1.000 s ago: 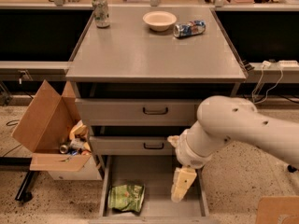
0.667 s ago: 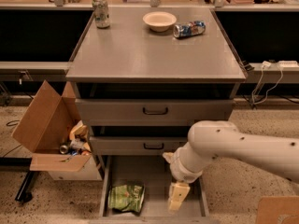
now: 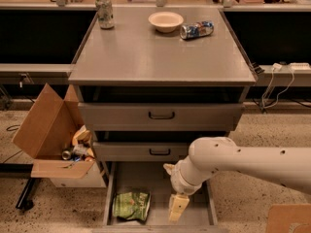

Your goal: Pick green jalapeno chip bag from bottom drawer and place on counter

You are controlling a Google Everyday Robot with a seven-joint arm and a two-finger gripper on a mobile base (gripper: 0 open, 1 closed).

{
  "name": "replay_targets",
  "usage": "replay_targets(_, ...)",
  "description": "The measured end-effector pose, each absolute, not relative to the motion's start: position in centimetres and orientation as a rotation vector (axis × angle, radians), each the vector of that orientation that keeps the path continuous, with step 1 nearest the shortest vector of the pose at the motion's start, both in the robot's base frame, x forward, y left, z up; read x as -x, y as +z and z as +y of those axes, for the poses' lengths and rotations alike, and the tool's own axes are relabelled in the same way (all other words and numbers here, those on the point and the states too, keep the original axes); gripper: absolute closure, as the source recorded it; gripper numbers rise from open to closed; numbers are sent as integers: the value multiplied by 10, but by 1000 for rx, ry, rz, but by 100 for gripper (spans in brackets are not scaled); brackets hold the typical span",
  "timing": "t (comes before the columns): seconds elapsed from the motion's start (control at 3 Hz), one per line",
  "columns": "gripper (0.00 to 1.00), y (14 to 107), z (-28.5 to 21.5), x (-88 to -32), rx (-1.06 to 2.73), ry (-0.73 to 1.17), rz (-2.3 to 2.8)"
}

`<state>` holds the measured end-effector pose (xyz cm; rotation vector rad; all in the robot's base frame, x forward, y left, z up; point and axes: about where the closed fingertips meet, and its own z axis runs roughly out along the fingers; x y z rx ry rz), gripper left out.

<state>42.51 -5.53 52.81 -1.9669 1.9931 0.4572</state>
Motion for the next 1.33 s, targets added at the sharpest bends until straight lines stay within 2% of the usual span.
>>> replay_targets(0.33,0,504,-48,-445,1980,452,1944)
replay_targets(1.33,0,316,-15,-559,2098,491,1823)
